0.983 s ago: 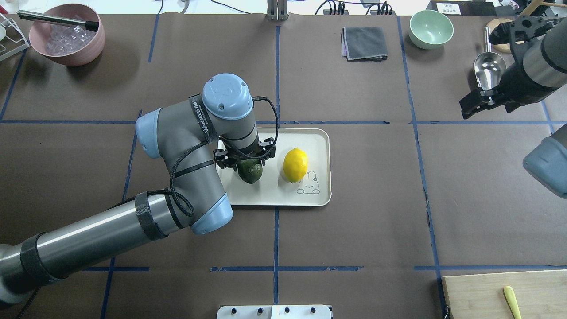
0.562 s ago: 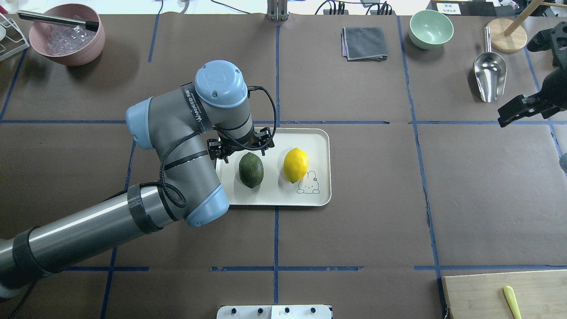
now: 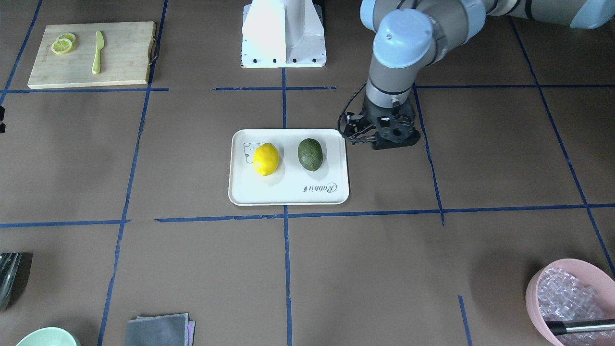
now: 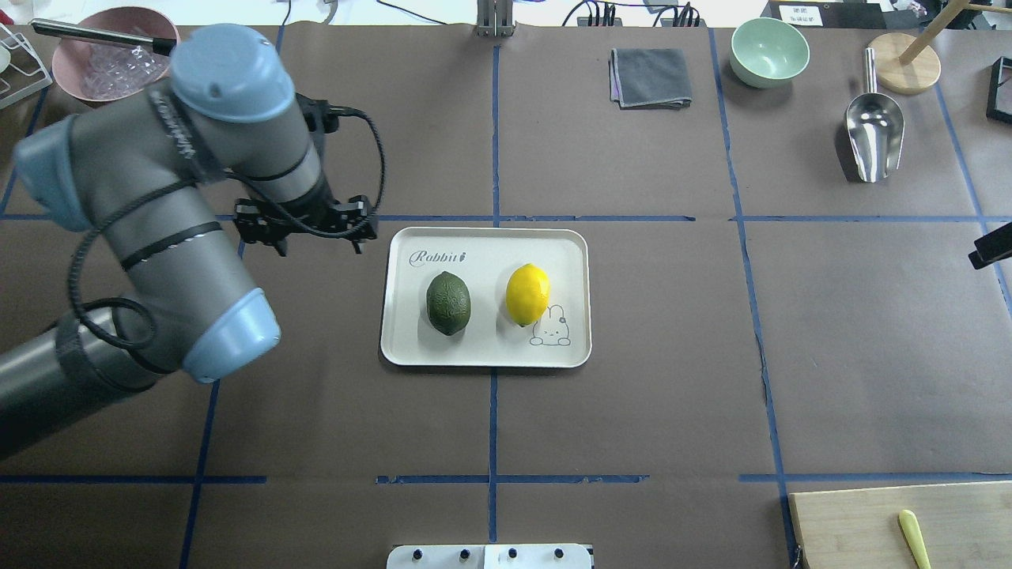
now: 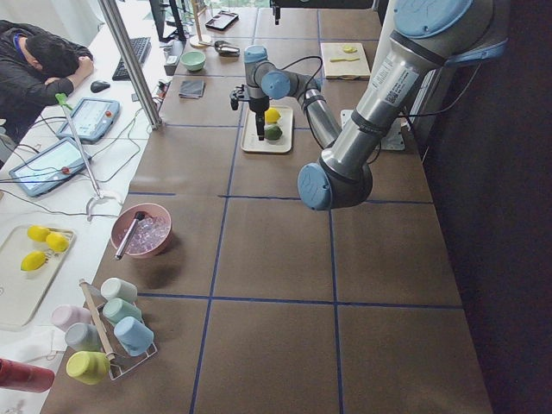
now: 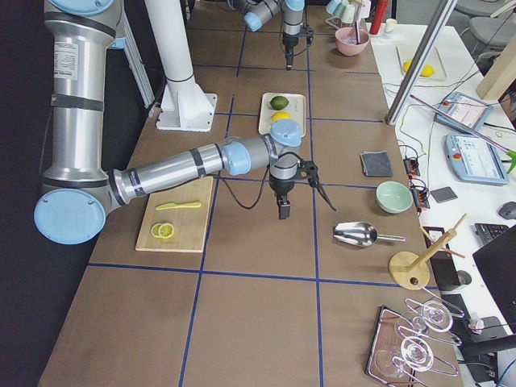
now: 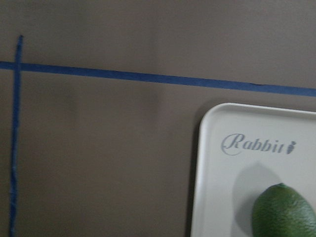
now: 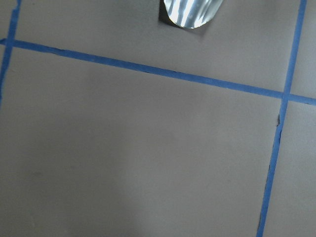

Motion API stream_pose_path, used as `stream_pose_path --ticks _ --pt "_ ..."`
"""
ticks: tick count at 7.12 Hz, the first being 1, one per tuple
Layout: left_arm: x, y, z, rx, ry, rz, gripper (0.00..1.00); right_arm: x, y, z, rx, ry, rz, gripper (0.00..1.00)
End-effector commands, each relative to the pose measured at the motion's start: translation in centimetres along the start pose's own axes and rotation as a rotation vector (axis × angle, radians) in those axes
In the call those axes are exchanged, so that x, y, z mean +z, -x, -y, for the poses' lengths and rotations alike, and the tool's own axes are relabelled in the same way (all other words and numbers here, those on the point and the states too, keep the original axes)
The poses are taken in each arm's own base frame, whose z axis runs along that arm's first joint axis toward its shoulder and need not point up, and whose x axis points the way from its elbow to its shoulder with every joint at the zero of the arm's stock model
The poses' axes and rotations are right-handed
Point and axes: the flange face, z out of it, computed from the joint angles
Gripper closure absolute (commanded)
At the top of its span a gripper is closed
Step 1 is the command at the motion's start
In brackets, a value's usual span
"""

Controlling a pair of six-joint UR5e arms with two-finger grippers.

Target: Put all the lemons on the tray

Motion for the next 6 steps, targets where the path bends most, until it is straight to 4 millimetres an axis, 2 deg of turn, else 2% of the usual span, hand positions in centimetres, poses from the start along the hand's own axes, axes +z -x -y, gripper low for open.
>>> stream_pose_path --ticks 1,2,3,4,5,6 --pt "-2.4 12.5 0.8 0.113 0.007 0.018 0.0 3.6 -9.8 -1.9 0.012 -0.06 0.076 0.0" --pt "-3.2 19.0 1.9 0.148 0.017 0.026 0.0 1.7 -12.5 -1.6 0.045 -0.077 0.123 0.0" --pt "-3.8 25.3 2.5 0.216 0.031 0.03 0.0 0.7 -13.4 -1.8 0.034 -0.059 0.119 0.0" --pt "-4.4 31.7 2.9 0.254 0.03 0.054 0.0 -1.0 -13.4 -0.5 0.034 -0.045 0.114 0.0" --pt "-5.0 36.3 2.6 0.278 0.03 0.068 0.0 -3.7 -12.3 0.2 0.067 -0.037 0.107 0.0" --pt "-5.5 42.3 1.6 0.261 0.035 0.073 0.0 -7.8 -10.9 0.3 0.055 -0.098 0.089 0.0"
